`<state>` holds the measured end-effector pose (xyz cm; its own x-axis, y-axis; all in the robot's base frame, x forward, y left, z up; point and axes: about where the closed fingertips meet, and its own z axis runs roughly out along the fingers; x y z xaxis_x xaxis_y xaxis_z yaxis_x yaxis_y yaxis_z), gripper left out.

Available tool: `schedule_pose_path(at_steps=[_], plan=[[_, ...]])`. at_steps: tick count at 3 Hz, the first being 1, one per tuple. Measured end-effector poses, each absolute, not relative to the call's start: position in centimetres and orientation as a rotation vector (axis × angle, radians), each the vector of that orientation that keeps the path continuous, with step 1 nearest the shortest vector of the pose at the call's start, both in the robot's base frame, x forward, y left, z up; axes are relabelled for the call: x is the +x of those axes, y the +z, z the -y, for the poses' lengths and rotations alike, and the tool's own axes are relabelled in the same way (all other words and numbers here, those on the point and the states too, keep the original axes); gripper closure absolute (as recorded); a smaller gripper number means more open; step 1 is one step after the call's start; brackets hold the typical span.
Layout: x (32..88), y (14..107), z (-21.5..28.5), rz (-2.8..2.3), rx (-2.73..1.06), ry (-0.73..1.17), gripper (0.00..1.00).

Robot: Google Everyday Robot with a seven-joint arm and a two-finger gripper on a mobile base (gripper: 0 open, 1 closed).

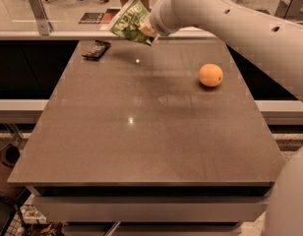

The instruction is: Move green jalapeno chip bag near rxbar chocolate

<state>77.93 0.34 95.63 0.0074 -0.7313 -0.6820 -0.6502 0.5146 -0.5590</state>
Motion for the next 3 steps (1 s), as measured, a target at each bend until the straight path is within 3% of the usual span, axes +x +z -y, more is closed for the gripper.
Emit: schedule_pose_path(at_steps=[1,2,3], plan=[[77.92,95.56,-0.49,-1.692,-1.183,-0.094,0.12],[77.90,95.49,-0.63,-1.691,-1.185,-0.092,0.00],[77.90,95.49,-0.64,-1.691,-1.186,-0.092,0.00]])
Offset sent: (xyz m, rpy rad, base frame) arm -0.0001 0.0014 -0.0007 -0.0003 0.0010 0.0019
